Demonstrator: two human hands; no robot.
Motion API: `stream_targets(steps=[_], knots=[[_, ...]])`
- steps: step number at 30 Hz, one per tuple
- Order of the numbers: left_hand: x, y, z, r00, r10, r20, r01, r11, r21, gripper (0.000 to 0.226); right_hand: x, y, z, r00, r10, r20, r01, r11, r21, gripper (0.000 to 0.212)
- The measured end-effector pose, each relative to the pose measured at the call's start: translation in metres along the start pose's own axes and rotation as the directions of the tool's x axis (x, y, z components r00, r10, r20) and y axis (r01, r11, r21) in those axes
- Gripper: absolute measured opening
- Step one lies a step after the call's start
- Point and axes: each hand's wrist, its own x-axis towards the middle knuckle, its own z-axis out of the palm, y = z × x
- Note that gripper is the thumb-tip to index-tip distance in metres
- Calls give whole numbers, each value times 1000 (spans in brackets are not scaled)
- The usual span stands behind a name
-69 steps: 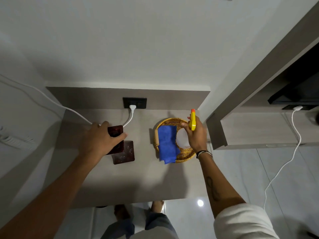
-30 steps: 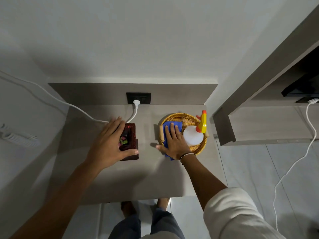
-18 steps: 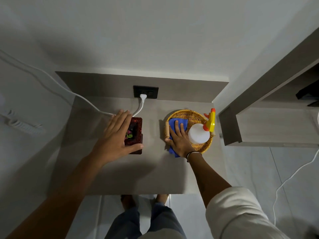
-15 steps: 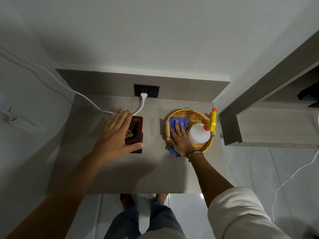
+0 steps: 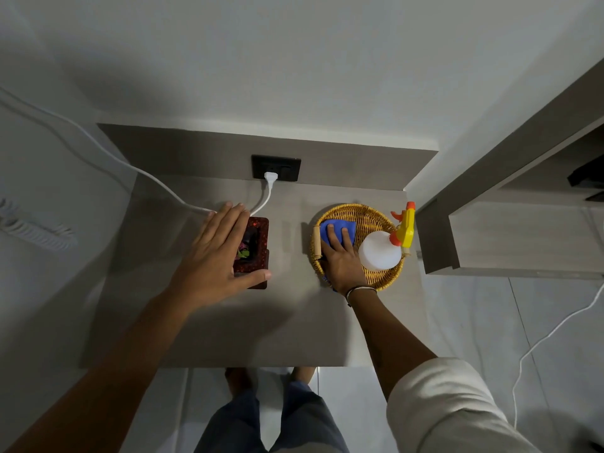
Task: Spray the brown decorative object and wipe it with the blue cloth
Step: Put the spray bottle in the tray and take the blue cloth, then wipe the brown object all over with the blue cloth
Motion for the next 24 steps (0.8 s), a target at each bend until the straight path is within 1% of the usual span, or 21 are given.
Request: stream_targets(steps=[7,11,13,16,19,21,24], knots=[[-2,0,-1,999,27,-30,-27,999,22,136,1,-5,1,995,72,-71,-71,997,17,69],[-1,2,-5,999,34,-12,-33,999,33,133,-3,-4,1,984,95,-151,-83,993,79,78],[-1,2,-8,999,34,-24,-33,999,7,125,-9,-8,0,968,113,-226,-81,986,146,84],[2,1,-13,996,6,-83,-15,995,-97,112,-23,-15,-1,919,163,-358,-91,973,210,95],[2,-5,-22,991,-77,-106,51,973,-224,104,-47,-27,-1,829,214,-517,-82,960,267,100],[-3,-17,-25,988,-109,-109,75,958,-278,104,-61,-39,0,784,210,-584,-23,950,312,96],[-11,-43,-31,990,-105,-94,74,955,-287,112,-78,-59,3,729,245,-639,49,913,406,84]])
